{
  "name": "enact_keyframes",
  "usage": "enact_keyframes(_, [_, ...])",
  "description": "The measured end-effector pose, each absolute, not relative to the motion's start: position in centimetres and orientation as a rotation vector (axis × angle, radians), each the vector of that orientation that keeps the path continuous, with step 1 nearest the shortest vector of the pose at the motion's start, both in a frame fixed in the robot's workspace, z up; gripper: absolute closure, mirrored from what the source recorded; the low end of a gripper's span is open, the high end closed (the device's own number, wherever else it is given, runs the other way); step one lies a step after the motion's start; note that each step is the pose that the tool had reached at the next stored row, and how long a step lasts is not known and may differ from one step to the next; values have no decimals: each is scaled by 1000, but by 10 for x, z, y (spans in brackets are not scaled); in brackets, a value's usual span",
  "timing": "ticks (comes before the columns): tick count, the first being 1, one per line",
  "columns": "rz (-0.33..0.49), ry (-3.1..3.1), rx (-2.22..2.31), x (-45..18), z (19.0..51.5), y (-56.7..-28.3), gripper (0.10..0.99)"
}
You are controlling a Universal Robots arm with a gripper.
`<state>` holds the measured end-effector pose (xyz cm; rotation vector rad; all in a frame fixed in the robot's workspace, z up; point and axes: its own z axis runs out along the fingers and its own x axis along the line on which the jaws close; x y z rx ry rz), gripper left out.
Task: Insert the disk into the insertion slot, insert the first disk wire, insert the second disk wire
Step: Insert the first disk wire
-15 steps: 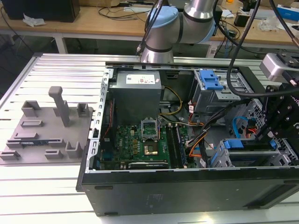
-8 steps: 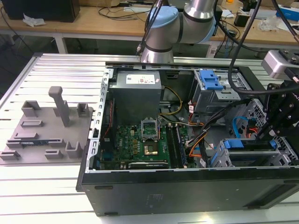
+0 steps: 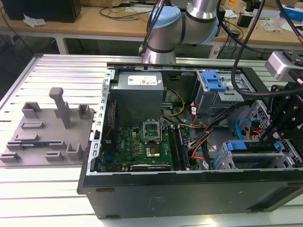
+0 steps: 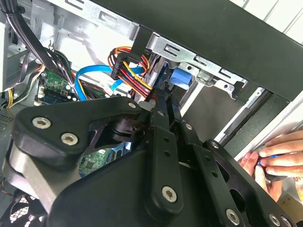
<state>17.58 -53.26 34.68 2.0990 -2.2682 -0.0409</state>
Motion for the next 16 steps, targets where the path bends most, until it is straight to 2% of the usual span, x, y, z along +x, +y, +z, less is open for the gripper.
enact_keyframes(16, [-41, -2268, 2099, 176, 340, -533, 922])
